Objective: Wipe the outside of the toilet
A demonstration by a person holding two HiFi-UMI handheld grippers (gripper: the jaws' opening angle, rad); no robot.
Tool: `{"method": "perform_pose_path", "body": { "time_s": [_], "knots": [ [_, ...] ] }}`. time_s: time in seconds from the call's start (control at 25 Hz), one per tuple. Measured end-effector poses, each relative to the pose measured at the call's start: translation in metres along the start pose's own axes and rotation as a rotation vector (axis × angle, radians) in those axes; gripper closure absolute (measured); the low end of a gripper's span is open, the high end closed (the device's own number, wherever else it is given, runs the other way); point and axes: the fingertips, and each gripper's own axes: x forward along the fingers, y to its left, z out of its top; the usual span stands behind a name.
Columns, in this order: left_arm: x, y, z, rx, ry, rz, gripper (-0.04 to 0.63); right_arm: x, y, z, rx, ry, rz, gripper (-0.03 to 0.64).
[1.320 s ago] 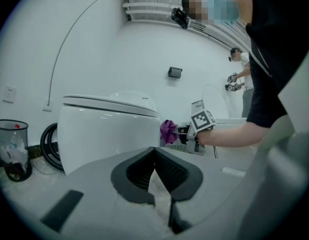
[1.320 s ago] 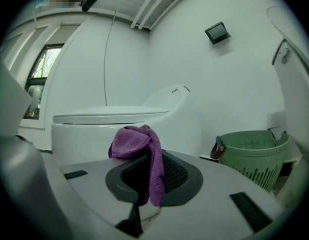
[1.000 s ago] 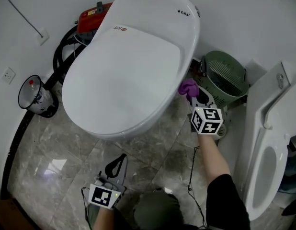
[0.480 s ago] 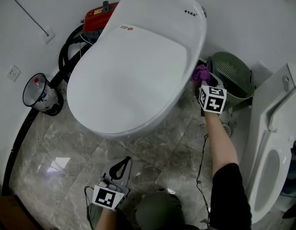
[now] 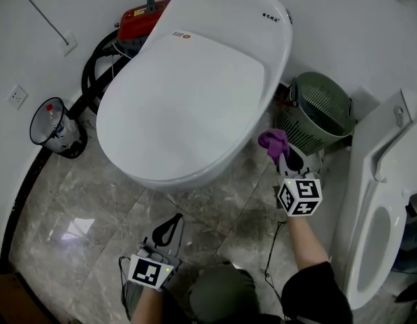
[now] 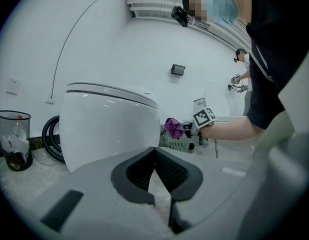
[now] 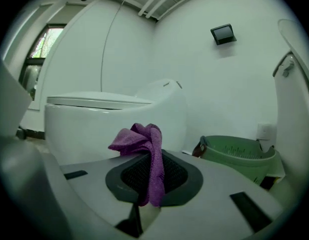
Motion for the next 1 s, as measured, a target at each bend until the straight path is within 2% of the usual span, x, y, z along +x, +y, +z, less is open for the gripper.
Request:
{"method": "perform_pose_path", "body": {
  "time_s": [0.36,0.48,0.72,0.84,1.0],
  "knots": [
    [-0.014,0.007,-0.010,-0.012,-0.014,0.025,0.591,-0.074,0.163,-0.061,0.031,0.101,0.407,0.577],
    [-0.022,0.010,-0.012,-0.011,-0.016,0.046,0.591,-0.074,0.207,-0.069,0.051,0.113,0.491,0.577],
    [-0.041,0.018,-0.021,-0.020,0.007,0.074,0.591,-0.059,0.267,-0.061,0.021,0.084,0.586,0.577],
    [-0.044,0.021,-0.022,-0.016,0.009,0.081,0.591,-0.050,0.273,-0.060,0.009,0.086,0.574,0.577],
    [-0.038,0.019,-0.023,-0.019,0.012,0.070,0.591,-0.042,0.254,-0.058,0.011,0.087,0.527,0.577]
  ]
}}
